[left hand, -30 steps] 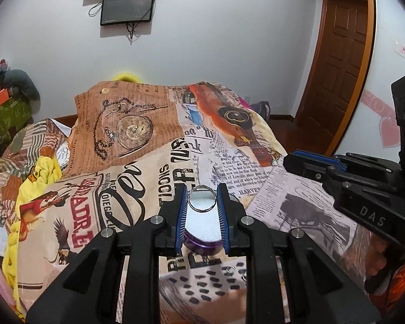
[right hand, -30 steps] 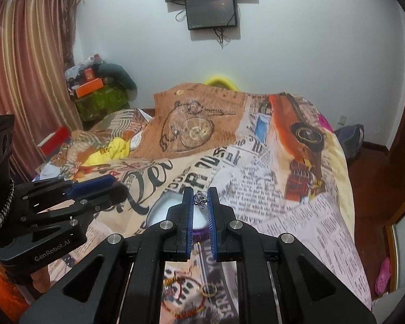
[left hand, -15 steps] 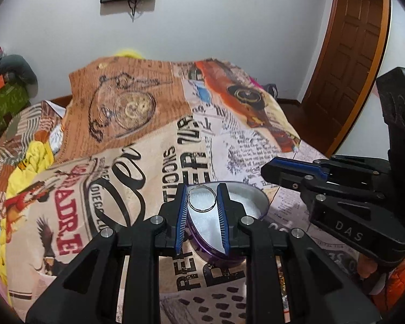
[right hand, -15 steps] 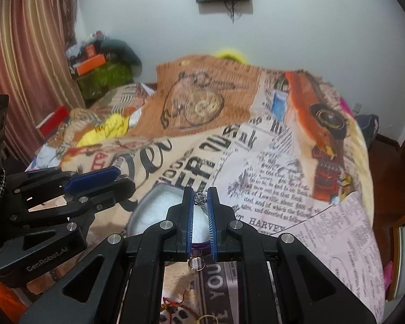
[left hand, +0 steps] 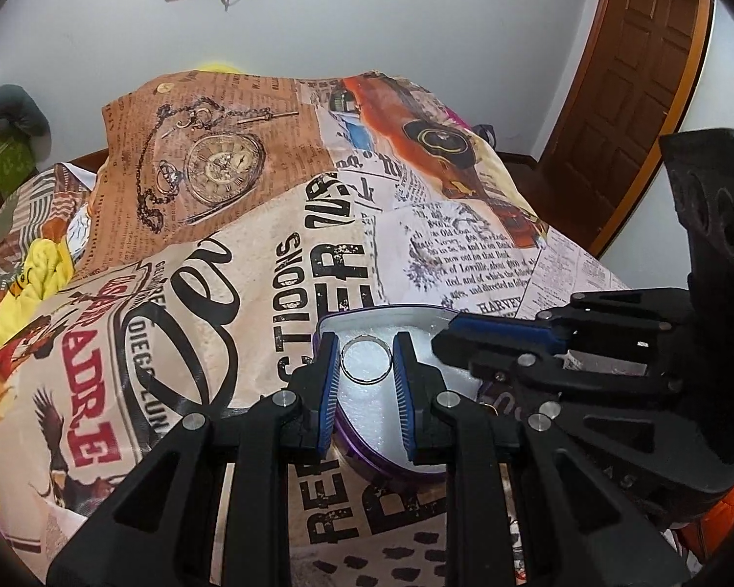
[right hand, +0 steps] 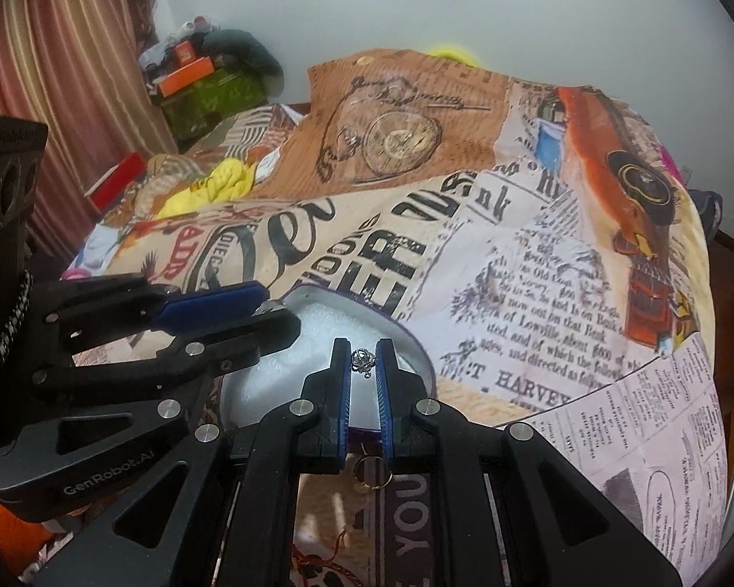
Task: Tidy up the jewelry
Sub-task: 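Carry the ring with the left tool into the tin while the right tool carries the earring there, then open the left tool to drop the ring while the right tool releases the earring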
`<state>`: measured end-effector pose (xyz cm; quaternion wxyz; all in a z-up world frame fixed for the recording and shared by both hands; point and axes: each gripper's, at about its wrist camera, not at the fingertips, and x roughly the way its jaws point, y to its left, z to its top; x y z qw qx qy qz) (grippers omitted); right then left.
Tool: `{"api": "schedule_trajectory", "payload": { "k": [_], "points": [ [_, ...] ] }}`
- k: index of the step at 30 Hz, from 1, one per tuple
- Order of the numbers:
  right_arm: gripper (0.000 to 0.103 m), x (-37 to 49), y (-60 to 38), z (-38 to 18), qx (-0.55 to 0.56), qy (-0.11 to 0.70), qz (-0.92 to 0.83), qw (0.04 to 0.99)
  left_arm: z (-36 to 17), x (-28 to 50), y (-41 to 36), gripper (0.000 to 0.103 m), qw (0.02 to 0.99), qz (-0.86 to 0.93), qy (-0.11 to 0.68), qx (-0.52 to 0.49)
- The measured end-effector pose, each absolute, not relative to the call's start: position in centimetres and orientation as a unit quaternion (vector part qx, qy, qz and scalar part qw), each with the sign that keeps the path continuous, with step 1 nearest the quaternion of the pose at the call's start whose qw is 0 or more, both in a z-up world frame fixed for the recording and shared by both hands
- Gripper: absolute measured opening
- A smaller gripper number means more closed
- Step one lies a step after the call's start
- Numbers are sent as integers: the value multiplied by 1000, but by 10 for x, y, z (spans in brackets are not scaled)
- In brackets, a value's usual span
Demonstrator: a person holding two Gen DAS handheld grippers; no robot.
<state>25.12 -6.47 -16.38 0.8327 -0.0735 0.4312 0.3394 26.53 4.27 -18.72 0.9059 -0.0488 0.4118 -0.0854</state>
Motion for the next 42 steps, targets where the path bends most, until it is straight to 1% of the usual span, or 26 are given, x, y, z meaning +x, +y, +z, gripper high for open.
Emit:
{"api": "schedule_trajectory", "payload": {
  "k": [14, 16, 18, 23, 35, 39, 40, 41, 42],
  "points": [
    [9, 252, -61, -172, -82, 454, 344, 818, -187, 265, 44, 21, 903, -83, 419, -47],
    [10, 252, -62, -171, -79, 458, 342, 817, -186, 263, 44, 21, 902, -83, 421, -46],
    [15, 251, -63, -169, -78, 457, 341, 818, -184, 262, 43, 21, 901, -83, 422, -47],
    [21, 245, -65, -157, -81, 447, 336, 825, -177, 255, 44, 21, 903, -78, 420, -48],
    [21, 215, -80, -112, -86, 401, 316, 856, -132, 218, 46, 21, 921, -61, 384, -36],
    [22, 200, -86, -96, -85, 384, 306, 867, -118, 202, 46, 25, 925, -58, 373, -34],
    [23, 194, -88, -90, -84, 378, 304, 870, -114, 197, 45, 25, 926, -59, 371, -33],
    [28, 191, -90, -88, -83, 375, 303, 872, -112, 193, 44, 25, 927, -59, 369, -32],
    [37, 186, -92, -84, -82, 369, 300, 876, -108, 189, 43, 25, 928, -59, 366, -31]
  ]
}}
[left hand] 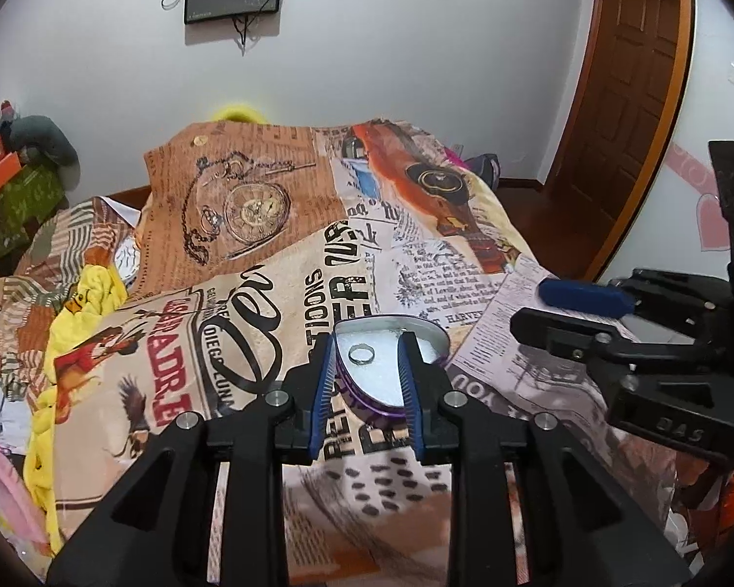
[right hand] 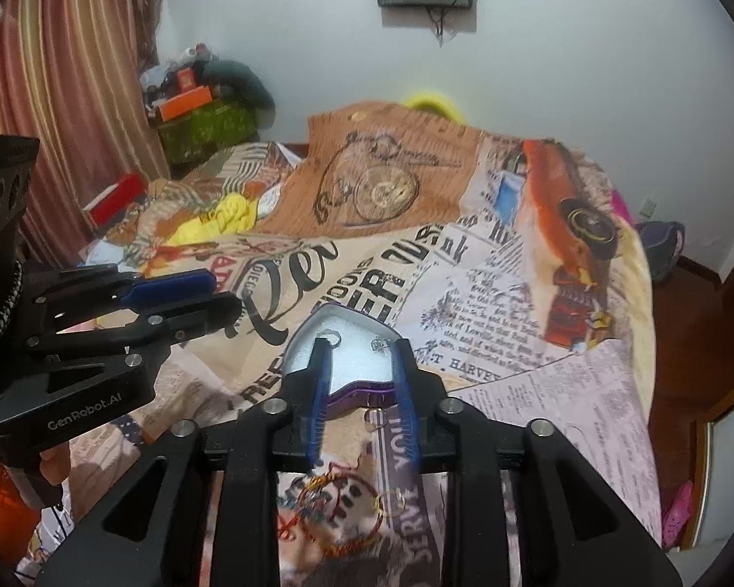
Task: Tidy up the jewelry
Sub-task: 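Open the left tool to drop the ring while the right tool releases the earring, then move both open tools back to the jewelry beside the tin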
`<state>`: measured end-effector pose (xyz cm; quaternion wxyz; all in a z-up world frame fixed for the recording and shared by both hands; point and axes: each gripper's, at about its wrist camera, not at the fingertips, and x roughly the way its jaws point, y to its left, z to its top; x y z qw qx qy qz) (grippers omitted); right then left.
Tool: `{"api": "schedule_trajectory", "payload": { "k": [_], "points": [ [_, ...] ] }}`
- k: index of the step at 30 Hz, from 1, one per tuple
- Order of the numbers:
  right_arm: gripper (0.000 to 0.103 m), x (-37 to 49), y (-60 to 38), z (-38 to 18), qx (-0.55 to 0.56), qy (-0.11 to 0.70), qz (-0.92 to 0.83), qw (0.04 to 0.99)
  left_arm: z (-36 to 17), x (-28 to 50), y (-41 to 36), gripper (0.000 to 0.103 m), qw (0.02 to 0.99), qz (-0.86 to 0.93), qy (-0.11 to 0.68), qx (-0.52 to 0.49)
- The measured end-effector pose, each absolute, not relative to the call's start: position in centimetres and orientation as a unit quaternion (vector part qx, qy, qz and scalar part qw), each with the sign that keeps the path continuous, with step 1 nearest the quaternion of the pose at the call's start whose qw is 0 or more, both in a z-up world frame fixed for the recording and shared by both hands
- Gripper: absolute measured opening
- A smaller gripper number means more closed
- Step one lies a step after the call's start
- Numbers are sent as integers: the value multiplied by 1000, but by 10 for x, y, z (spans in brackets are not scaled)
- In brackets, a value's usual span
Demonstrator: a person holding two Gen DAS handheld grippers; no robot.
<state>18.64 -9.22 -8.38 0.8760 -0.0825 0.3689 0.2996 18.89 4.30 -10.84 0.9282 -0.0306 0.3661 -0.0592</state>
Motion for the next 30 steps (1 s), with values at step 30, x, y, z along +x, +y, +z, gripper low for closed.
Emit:
{"api": "schedule_trajectory", "payload": {
  "k": [30],
  "points": [
    [46, 135, -155, -126, -51, 421, 216, 879, -174, 153, -3, 40, 885, -100, 455, -14]
  ]
}}
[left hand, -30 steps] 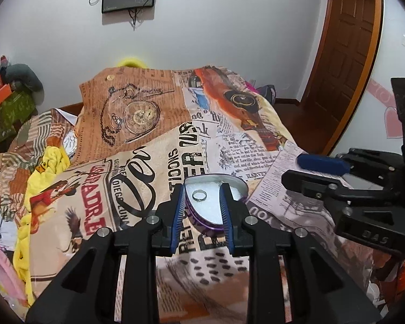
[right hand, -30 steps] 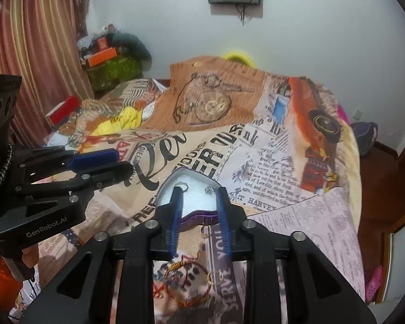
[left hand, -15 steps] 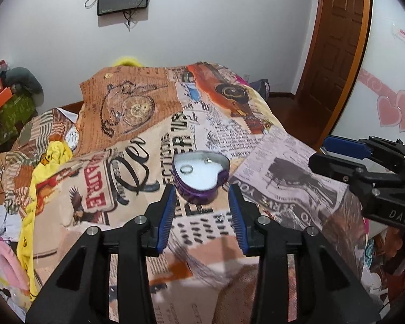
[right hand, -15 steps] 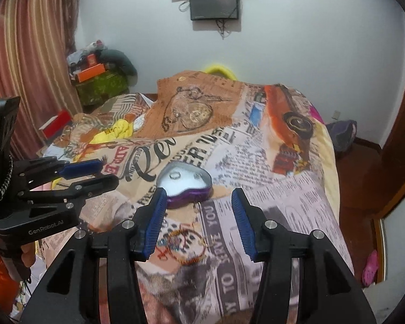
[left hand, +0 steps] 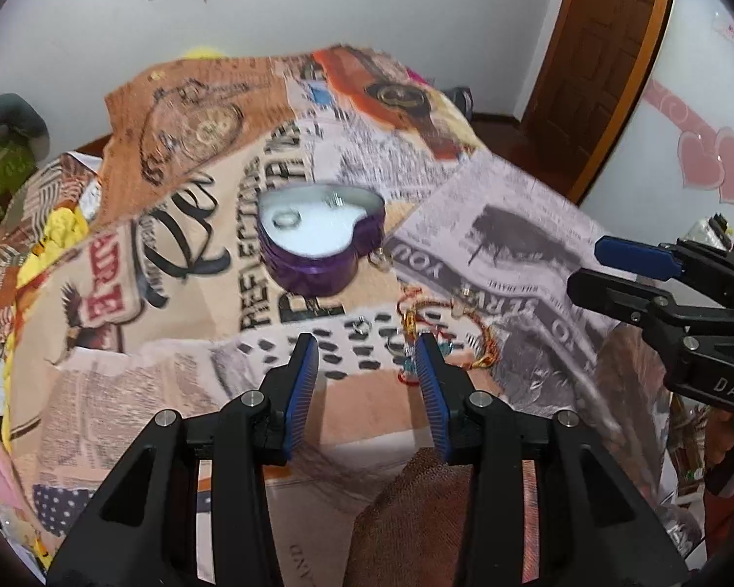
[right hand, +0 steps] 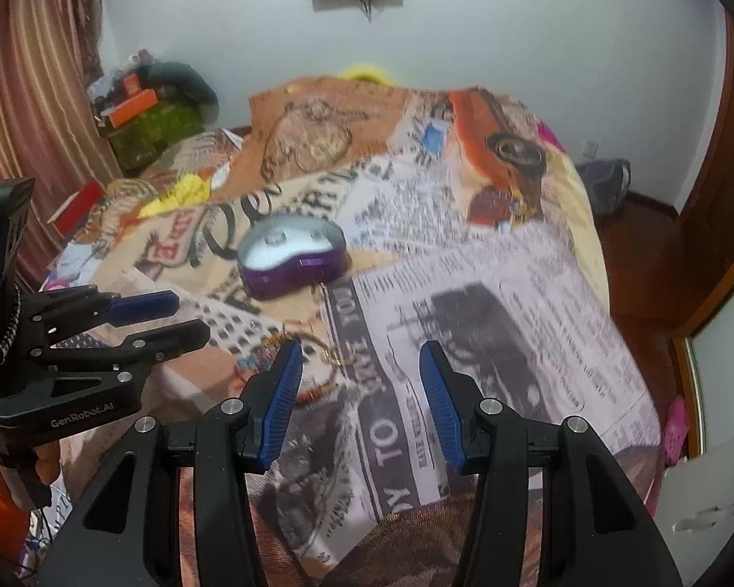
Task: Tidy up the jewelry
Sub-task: 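Move both open tools back to the jewelry beside the tin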
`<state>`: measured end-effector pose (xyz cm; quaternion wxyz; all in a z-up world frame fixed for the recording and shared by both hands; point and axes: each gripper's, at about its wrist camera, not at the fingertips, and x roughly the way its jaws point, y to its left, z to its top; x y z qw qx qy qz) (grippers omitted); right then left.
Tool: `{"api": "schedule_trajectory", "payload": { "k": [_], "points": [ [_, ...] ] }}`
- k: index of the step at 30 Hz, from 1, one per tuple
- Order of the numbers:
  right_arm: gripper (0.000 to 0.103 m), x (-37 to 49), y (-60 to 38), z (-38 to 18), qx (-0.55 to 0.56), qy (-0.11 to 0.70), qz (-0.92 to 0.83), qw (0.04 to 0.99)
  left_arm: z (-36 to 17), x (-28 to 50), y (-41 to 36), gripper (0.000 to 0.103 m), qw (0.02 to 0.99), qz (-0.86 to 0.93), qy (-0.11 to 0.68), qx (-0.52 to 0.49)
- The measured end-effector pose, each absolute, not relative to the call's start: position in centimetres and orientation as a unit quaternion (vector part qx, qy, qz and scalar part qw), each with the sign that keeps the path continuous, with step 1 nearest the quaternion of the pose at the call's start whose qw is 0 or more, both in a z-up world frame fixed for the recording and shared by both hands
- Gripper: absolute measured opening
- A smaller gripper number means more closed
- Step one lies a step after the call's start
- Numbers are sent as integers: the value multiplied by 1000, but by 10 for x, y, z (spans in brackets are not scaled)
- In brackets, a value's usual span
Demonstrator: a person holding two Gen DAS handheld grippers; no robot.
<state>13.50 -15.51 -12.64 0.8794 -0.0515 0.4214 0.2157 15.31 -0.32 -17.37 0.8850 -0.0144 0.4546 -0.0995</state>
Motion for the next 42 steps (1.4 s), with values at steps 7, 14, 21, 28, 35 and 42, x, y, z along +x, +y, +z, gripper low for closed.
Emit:
{"api": "schedule_trajectory", "payload": {
  "k": [7, 14, 21, 28, 35, 42],
  "points": [
    [46, 147, -157, -150, -43, 456, 218, 862, -197, 161, -10, 40, 870, -117, 479, -17],
    [46, 156, -153, -161, -39, 470, 225, 853, -201, 169, -19, 40, 865, -148, 479, -16],
    [46, 163, -153, -164, -35, 472, 227, 851, -203, 175, -28, 25, 864, -171, 473, -8],
    [46, 164, -152, -167, -34, 476, 226, 849, -203, 176, -28, 1, 867, -169, 469, -12],
    [46, 166, -154, -166, -29, 478, 228, 848, -189, 171, -13, 0, 880, -153, 450, -31],
    [46, 172, -150, -166, -26, 479, 228, 847, -186, 177, 13, 1, 883, -113, 454, -35]
  ]
}}
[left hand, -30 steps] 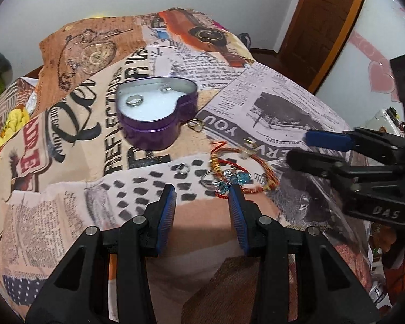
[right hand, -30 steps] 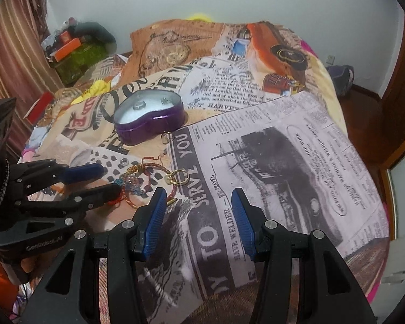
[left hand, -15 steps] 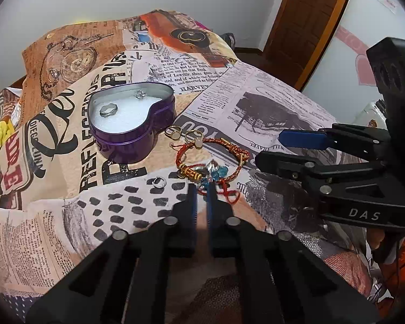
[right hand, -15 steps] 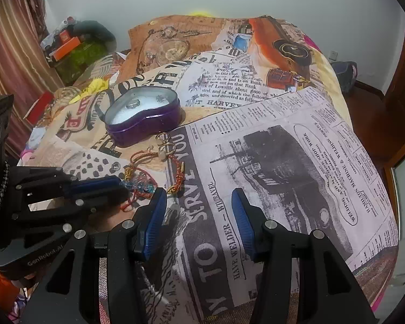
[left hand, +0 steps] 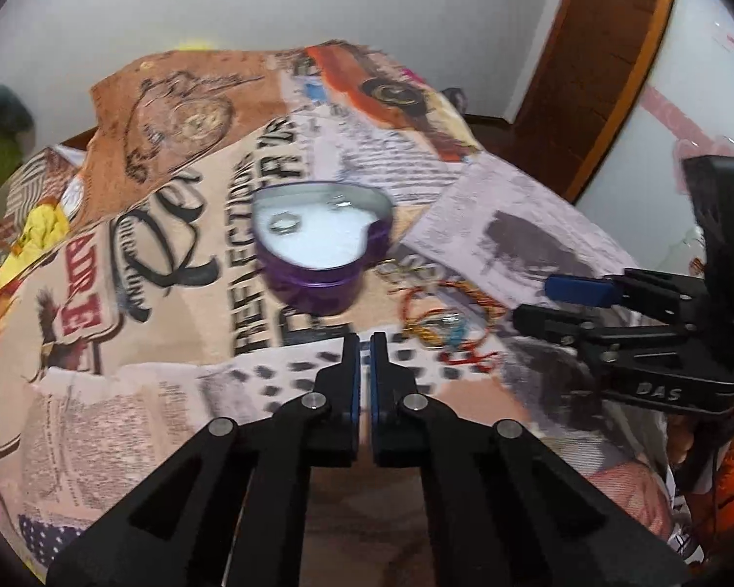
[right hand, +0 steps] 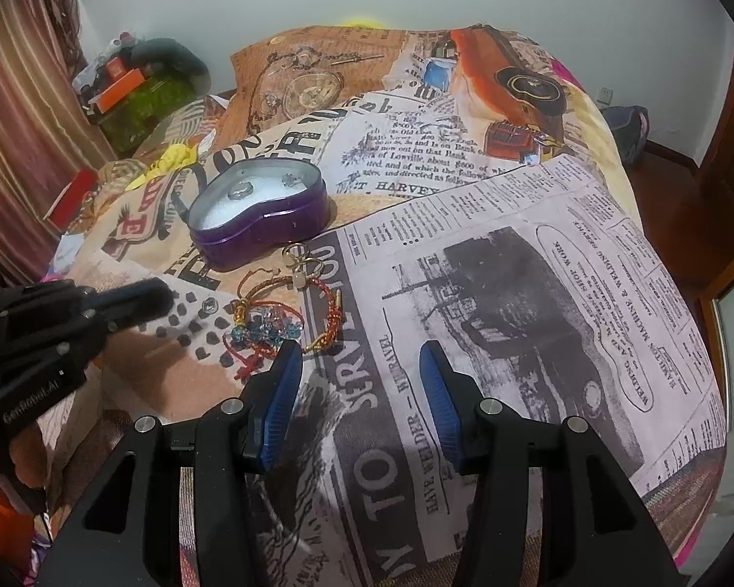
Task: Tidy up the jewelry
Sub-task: 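Move both open tools back to the jewelry beside the tin, then grasp a small ring with the left tool while the right tool grasps a gold hoop earring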
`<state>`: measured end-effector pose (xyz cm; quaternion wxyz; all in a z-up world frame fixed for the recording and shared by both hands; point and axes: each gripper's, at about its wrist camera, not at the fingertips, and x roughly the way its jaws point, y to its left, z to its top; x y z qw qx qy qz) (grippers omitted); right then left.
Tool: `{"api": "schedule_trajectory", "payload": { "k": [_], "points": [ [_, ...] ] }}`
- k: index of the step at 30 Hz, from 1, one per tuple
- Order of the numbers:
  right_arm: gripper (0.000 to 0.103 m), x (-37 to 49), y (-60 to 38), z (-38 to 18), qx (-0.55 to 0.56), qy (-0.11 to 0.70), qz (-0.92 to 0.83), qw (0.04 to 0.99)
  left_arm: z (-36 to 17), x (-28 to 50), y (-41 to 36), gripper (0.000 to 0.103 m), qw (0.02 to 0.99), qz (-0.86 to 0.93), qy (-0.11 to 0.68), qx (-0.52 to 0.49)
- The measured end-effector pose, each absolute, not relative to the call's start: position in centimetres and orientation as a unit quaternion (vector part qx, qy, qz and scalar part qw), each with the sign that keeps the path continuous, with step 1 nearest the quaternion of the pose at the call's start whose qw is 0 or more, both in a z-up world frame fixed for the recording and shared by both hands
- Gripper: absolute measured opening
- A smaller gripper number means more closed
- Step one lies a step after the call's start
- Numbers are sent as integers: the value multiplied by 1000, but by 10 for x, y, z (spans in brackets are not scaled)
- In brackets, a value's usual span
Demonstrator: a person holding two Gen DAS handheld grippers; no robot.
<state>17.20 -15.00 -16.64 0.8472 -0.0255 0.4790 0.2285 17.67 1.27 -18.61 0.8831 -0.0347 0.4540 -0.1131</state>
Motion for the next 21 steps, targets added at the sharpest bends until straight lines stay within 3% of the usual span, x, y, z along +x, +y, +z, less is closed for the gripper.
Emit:
{"api": "schedule_trajectory", "payload": {
  "k": [4, 7, 8, 9, 13, 21],
  "points": [
    [46, 178, -142, -169, -30, 482, 238, 843, -197, 184, 19, 4, 873, -108, 475, -30],
    [46, 180, -135, -176, -43, 485, 239, 840, -202, 185, 14, 24, 865, -125, 485, -27],
    [43, 181, -133, -178, -49, 486, 239, 839, -203, 184, 12, 26, 866, -127, 483, -24],
    [35, 181, -130, -183, -56, 490, 237, 837, -203, 184, 9, 27, 867, -129, 482, -20],
    [22, 181, -127, -184, -76, 483, 234, 840, -209, 189, 2, 27, 866, -130, 483, -15],
    [22, 194, -131, -163, -51, 472, 263, 840, -212, 198, 6, 26, 866, -136, 480, -32]
  ]
}}
